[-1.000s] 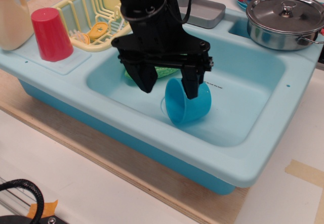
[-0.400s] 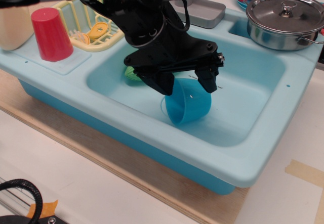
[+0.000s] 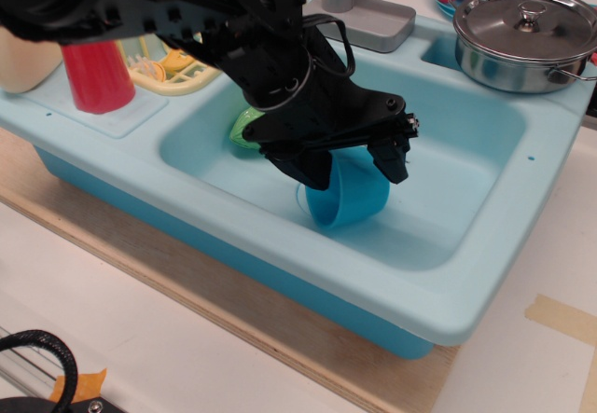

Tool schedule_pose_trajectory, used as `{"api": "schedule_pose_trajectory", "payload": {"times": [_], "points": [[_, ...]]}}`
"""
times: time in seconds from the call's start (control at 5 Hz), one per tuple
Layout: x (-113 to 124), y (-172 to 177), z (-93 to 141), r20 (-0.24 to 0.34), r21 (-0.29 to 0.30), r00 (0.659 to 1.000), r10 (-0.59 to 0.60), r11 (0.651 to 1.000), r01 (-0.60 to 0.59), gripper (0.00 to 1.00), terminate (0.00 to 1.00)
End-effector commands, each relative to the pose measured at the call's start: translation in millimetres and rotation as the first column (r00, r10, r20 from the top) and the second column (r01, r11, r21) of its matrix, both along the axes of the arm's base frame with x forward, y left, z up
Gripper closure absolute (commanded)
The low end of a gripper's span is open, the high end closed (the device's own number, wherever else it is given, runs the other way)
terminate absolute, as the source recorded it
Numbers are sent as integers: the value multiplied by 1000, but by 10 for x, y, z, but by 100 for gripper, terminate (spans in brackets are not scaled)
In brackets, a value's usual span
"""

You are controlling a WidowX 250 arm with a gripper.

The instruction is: Flip cup upright

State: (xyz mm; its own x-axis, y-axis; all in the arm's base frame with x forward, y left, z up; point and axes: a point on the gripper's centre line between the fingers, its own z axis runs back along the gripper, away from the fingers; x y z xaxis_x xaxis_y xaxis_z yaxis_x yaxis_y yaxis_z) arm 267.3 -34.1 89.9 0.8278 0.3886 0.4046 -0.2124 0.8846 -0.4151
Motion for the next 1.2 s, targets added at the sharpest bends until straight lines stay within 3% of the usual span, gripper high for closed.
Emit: {"api": "schedule_pose_trajectory", "payload": {"times": [0.0,0.2,0.4,0.6,0.8,1.0], "points": [[155,-37,-50,40,-11,999,-19,1000,19,0,0],[167,-60,-66,40,3,999,-29,1000,29,100,0],[156,-20,-16,21,55,998,-55,997,54,100,0],[239,28,-12,-49,134,989,-137,981,142,100,0],[332,-13,-47,-42,204,975,-218,954,222,100,0],[389,-52,-105,-119,179,955,-271,941,289,0,0]]}}
